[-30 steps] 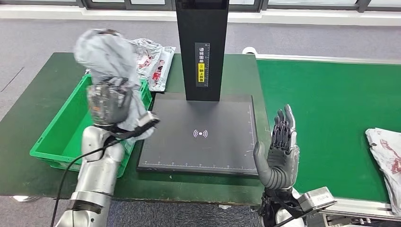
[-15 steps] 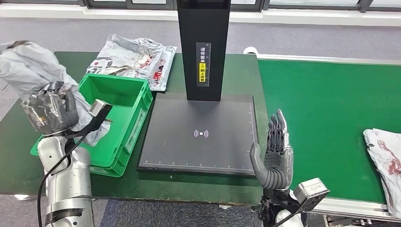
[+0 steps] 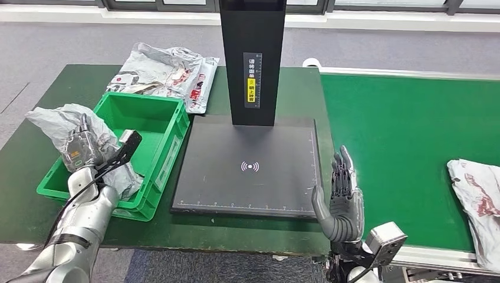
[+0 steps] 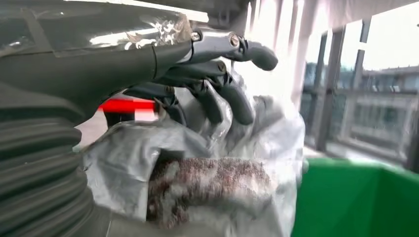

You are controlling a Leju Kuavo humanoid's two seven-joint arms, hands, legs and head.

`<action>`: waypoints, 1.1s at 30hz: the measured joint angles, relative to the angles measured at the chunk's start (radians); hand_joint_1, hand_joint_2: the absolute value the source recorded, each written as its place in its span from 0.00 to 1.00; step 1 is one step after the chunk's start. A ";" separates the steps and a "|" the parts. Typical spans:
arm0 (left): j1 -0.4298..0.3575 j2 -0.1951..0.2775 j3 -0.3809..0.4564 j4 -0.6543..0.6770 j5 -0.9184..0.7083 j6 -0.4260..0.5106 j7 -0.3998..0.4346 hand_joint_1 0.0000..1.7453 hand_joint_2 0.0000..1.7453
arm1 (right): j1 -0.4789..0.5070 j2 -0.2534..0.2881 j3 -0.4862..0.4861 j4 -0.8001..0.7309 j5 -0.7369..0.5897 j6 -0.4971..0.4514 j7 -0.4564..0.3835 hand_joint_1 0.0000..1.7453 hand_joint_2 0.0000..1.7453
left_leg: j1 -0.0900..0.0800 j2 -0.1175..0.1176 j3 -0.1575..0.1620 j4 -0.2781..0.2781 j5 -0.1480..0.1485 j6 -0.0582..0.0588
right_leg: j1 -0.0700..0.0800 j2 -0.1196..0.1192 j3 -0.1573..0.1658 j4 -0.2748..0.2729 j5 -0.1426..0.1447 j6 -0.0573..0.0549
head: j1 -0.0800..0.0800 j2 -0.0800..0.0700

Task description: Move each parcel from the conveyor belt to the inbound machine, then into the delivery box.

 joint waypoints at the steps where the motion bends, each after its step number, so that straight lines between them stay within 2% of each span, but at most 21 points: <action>1: -0.007 0.002 0.000 0.016 0.030 -0.001 -0.027 0.00 1.00 | 0.000 0.000 -0.001 0.003 0.002 0.002 0.001 0.00 1.00 | 0.000 0.000 0.000 0.000 0.000 0.000 | 0.000 0.000 0.000 0.000 0.000 0.000 | 0.000 0.000; 8: -0.028 0.000 0.000 0.053 0.304 0.003 -0.271 0.00 1.00 | -0.007 -0.001 -0.010 0.033 0.010 0.005 0.011 0.00 1.00 | 0.000 -0.002 0.000 0.000 0.000 0.000 | 0.000 -0.003 0.001 0.000 -0.001 0.000 | 0.000 0.000; 14: -0.029 -0.005 0.000 0.053 0.341 0.001 -0.300 0.00 1.00 | -0.010 -0.001 -0.012 0.041 0.012 0.004 0.015 0.00 1.00 | 0.000 -0.002 0.000 0.000 0.001 0.000 | 0.001 -0.003 0.001 0.000 -0.001 0.000 | 0.000 0.000; 15: -0.029 -0.008 0.000 0.049 0.384 0.006 -0.333 0.00 1.00 | -0.012 -0.001 -0.012 0.045 0.013 0.002 0.016 0.00 1.00 | 0.000 -0.003 0.000 0.000 0.001 0.000 | 0.001 -0.003 0.001 0.000 -0.001 0.000 | 0.000 0.000; 20: -0.029 -0.040 0.000 -0.014 0.804 0.007 -0.592 0.00 1.00 | -0.032 -0.002 -0.017 0.067 0.004 -0.044 0.019 0.00 1.00 | 0.000 -0.005 0.000 0.000 0.002 0.001 | 0.000 -0.005 0.002 0.000 0.000 0.000 | 0.000 0.000; 24: -0.020 -0.074 -0.029 -0.099 1.083 -0.035 -0.742 0.00 1.00 | -0.047 -0.007 -0.032 0.100 -0.012 -0.103 0.007 0.00 1.00 | 0.000 -0.005 0.000 0.000 0.003 0.001 | 0.000 -0.005 0.002 0.000 0.000 0.001 | 0.000 0.000; 27: 0.009 -0.108 -0.092 -0.183 1.199 -0.099 -0.778 0.00 1.00 | -0.063 -0.017 -0.047 0.136 0.025 -0.186 0.004 0.00 1.00 | 0.000 -0.005 0.000 0.001 0.002 0.002 | -0.001 -0.005 0.002 0.000 0.001 0.001 | 0.000 0.000; 30: 0.048 -0.143 -0.185 -0.263 1.272 -0.179 -0.753 0.00 1.00 | -0.095 -0.030 -0.068 0.181 0.067 -0.258 0.018 0.00 1.00 | -0.001 -0.005 -0.001 0.001 0.002 0.002 | -0.002 -0.005 0.002 -0.001 0.001 0.002 | 0.000 0.000; 33: 0.078 -0.168 -0.261 -0.318 1.327 -0.239 -0.737 0.00 1.00 | -0.119 -0.042 -0.087 0.220 0.078 -0.275 0.031 0.00 1.00 | -0.001 -0.005 -0.001 0.001 0.002 0.003 | -0.002 -0.005 0.002 -0.001 0.001 0.002 | 0.000 0.000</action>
